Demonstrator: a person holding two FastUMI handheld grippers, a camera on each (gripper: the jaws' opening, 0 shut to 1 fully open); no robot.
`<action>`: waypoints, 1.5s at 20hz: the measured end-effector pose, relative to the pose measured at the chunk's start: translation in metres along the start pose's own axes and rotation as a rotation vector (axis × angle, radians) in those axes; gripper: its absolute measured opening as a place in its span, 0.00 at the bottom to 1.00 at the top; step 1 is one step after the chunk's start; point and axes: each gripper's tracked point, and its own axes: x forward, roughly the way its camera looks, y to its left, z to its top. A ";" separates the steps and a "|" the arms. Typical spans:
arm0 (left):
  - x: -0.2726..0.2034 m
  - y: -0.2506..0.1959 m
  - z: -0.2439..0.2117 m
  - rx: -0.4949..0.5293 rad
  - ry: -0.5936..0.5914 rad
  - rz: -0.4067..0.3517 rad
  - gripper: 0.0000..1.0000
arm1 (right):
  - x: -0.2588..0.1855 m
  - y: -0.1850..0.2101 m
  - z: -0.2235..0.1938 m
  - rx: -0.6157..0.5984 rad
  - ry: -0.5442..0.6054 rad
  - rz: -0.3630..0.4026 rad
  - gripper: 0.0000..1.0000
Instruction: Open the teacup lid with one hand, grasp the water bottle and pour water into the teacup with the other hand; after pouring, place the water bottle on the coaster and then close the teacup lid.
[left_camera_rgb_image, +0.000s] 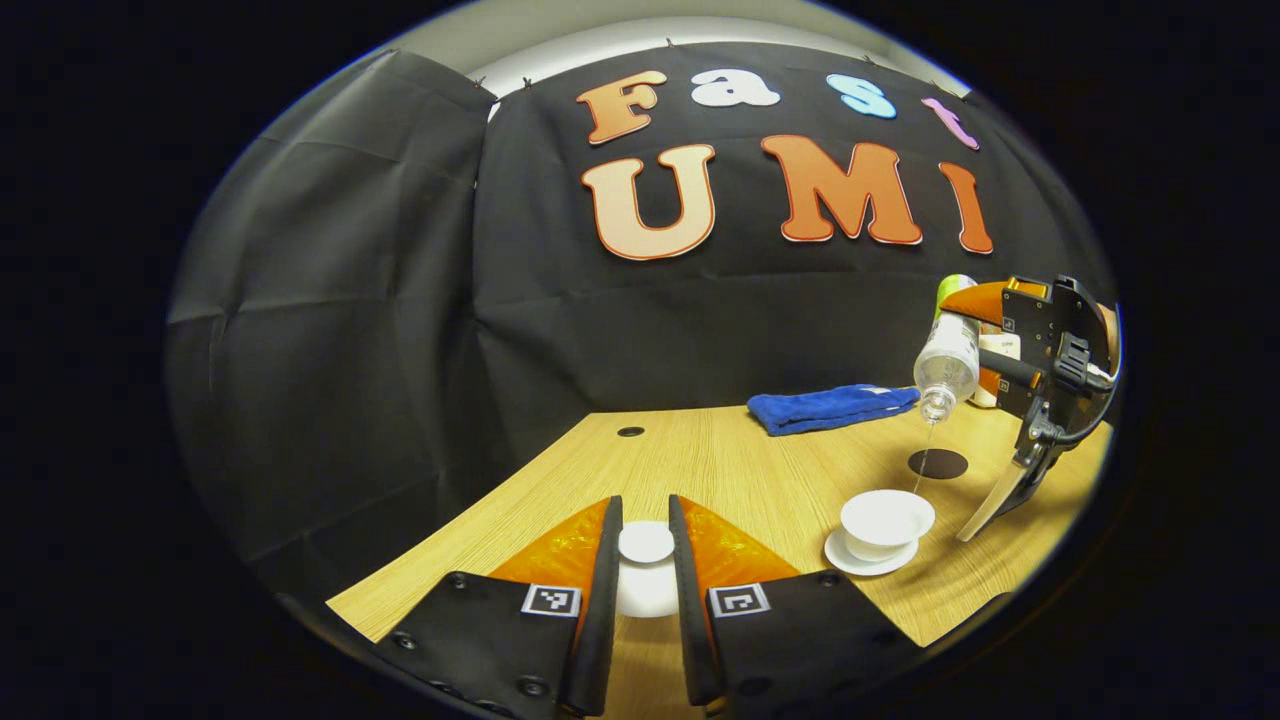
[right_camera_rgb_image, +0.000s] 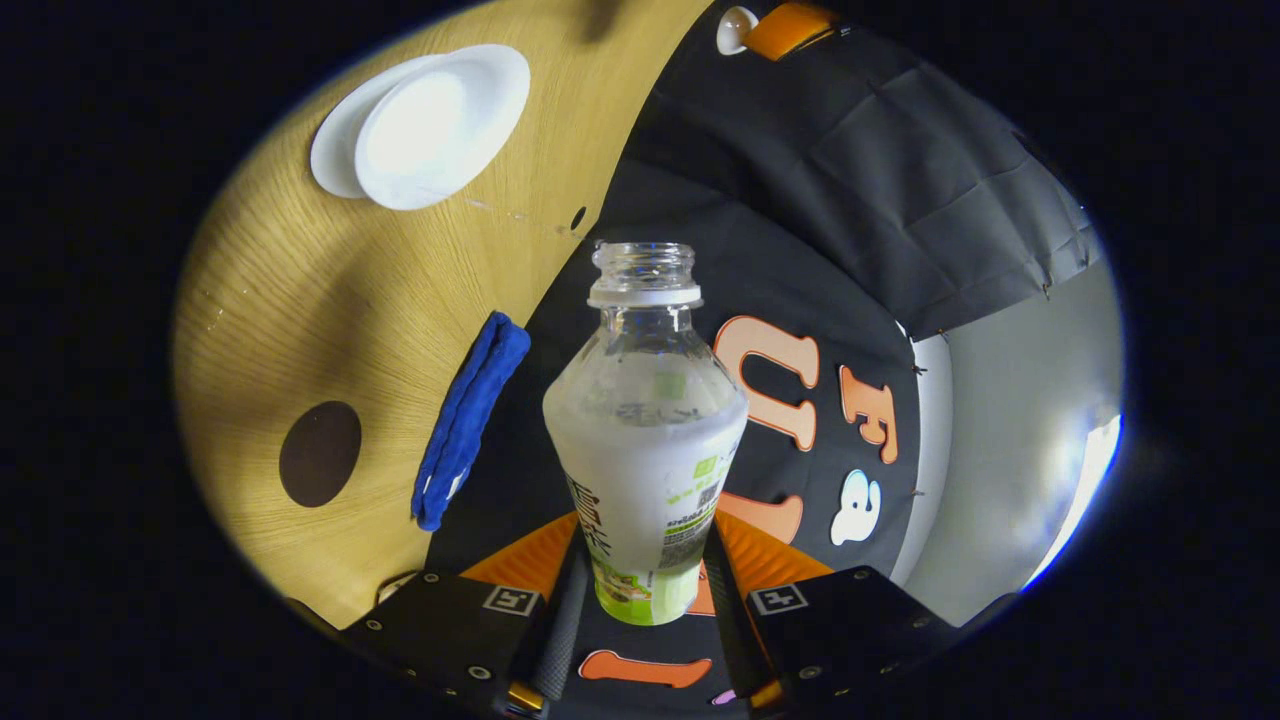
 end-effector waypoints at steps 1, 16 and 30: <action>-0.002 0.000 0.001 0.001 -0.001 0.001 0.33 | 0.001 -0.002 0.000 -0.005 -0.003 -0.009 0.61; -0.016 -0.002 -0.002 -0.025 0.000 0.003 0.33 | -0.002 -0.019 0.019 -0.133 -0.093 -0.121 0.65; -0.021 -0.006 -0.012 -0.027 0.030 0.015 0.33 | -0.003 0.003 0.042 -0.102 -0.159 -0.090 0.62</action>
